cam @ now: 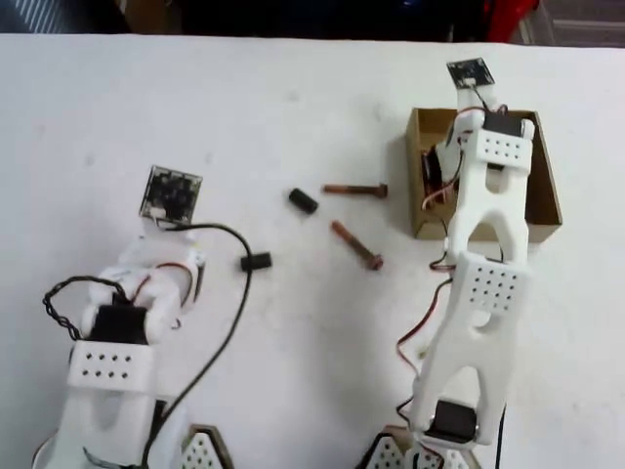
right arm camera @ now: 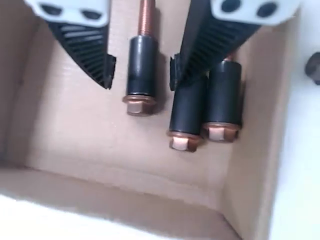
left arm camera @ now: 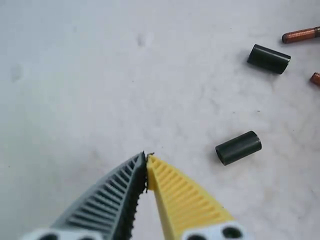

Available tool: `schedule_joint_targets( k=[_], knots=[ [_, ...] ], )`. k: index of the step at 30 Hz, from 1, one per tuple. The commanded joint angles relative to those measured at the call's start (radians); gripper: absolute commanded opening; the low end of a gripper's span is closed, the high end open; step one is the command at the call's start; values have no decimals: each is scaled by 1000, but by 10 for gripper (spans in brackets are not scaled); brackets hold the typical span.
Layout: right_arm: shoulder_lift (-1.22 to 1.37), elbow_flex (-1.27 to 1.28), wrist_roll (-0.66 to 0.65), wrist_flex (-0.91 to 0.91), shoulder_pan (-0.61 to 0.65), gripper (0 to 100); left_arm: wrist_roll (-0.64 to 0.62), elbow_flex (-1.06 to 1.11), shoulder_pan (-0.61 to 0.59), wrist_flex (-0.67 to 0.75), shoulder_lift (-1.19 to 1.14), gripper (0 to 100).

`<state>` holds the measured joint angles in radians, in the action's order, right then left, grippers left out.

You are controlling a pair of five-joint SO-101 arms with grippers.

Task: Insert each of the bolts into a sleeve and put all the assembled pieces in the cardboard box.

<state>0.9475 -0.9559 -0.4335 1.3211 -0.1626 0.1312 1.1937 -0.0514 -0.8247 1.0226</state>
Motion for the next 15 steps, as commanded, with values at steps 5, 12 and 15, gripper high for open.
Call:
schedule_joint_targets(
  k=[5, 12, 15],
  knots=[
    [-22, -408, -12, 257, 61, 163, 12, -8, -13, 25, 18, 39],
    [-51, -700, -14, 449, 173, 163, 12, -8, -13, 17, 18, 39],
    [-97, -661, -11, 449, 206, 163, 14, -9, -13, -5, 19, 38]
  ],
)
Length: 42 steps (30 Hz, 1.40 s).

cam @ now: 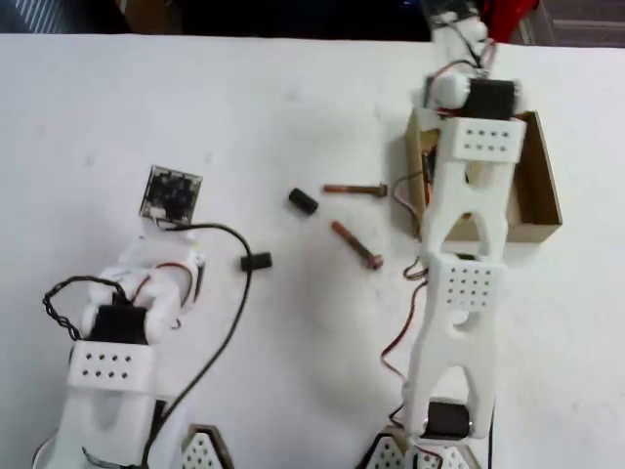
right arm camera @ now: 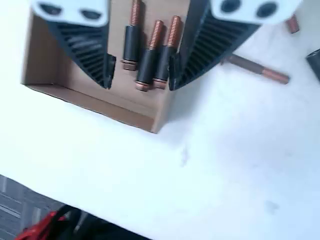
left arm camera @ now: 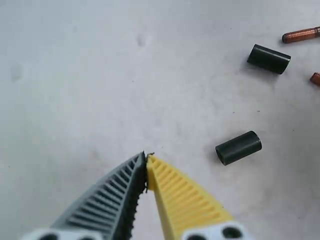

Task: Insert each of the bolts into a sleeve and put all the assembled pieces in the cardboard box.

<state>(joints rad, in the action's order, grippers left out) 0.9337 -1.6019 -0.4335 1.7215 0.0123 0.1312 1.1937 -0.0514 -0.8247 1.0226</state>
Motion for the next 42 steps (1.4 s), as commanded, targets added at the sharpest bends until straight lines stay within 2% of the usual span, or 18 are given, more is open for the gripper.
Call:
schedule_joint_targets(
  k=[1, 7, 16, 22, 27, 30, 34, 42],
  knots=[
    [-97, -12, -11, 50, 42, 163, 14, -9, -13, -5, 19, 38],
    [-231, -3, -11, 51, 99, 163, 14, 49, -15, -5, 145, 38],
    [-492, 54, 15, 53, 134, 162, 12, 227, -15, -21, 553, 38],
    [-737, 376, 94, 51, 156, 162, 12, 236, -13, -161, 746, 38],
    [-924, 701, 87, 48, 289, 162, 14, 239, -21, -203, 803, 38],
    [-1004, 870, 87, 47, 372, 162, 14, 241, -76, -192, 803, 38],
    [-1052, 1049, 86, 15, 427, 163, 12, 241, -131, -195, 803, 38],
    [-1056, 1355, 58, -162, 495, 165, 12, 242, -240, -232, 803, 24]
  ],
)
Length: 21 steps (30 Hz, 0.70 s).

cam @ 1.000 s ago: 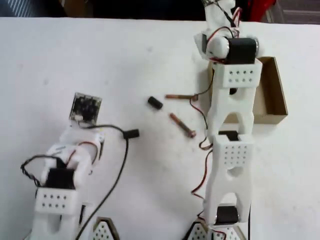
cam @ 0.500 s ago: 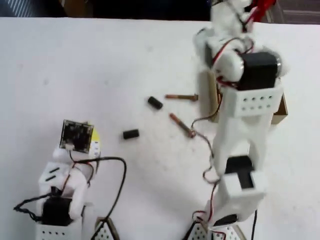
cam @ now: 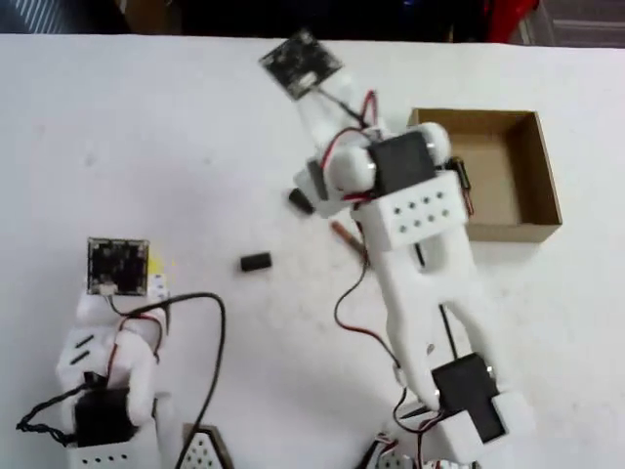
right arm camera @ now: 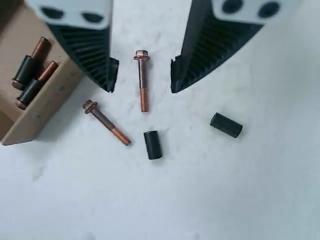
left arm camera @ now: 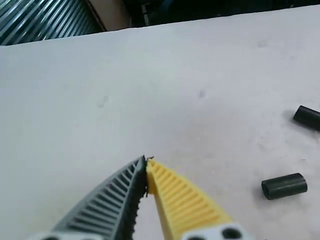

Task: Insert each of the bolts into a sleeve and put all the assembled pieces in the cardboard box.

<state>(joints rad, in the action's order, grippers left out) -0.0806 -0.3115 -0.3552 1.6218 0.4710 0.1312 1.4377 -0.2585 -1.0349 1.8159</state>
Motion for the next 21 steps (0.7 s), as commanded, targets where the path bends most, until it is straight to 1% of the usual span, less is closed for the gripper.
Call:
schedule_joint_targets(
  k=[1, 4, 7, 9, 13, 16, 20, 21],
  knots=[
    [-42, 94, -64, -85, 51, 165, 12, -2, -35, -25, 10, 24],
    [-42, 169, -198, -147, 97, 165, 12, -2, -35, -40, 10, 24],
    [-42, 230, -258, -205, 130, 166, 14, -2, -38, -43, 10, 24],
    [-42, 278, -307, -243, 154, 166, 14, -2, -58, -43, 10, 24],
    [-42, 385, -470, -344, 194, 166, 14, 3, -113, -43, 10, 24],
    [-41, 456, -511, -437, 205, 166, 14, 14, -143, -41, 10, 24],
    [-41, 548, -526, -558, 216, 166, 14, 15, -166, -43, 10, 24],
    [-41, 568, -557, -582, 220, 166, 14, 15, -166, -44, 10, 24]
  ],
)
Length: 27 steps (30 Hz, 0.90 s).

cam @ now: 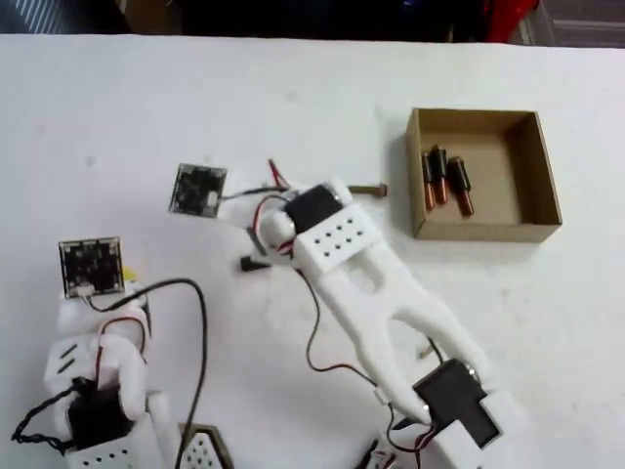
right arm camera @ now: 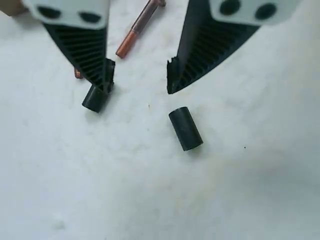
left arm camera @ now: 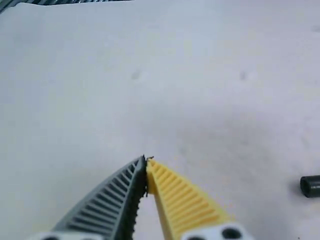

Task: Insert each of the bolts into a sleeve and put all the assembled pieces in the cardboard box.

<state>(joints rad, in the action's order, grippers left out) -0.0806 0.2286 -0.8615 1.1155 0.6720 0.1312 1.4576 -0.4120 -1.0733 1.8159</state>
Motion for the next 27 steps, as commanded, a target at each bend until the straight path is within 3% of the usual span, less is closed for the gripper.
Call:
schedule_joint_targets(
  k=[1, 4, 10, 18, 27],
  knots=[
    [-41, 48, -92, -94, 21, 166, 14, -5, -13, -12, 10, 24],
    [-39, 101, -173, -151, 27, 166, 14, -6, -13, -20, 10, 24],
    [76, 104, -178, -237, 30, 166, 14, -8, -13, -18, 10, 24],
    [223, 6, -180, -234, 33, 166, 14, -5, -145, -38, 10, 24],
    [268, 3, -278, -234, 65, 166, 14, -8, -180, -46, 12, 24]
  ],
)
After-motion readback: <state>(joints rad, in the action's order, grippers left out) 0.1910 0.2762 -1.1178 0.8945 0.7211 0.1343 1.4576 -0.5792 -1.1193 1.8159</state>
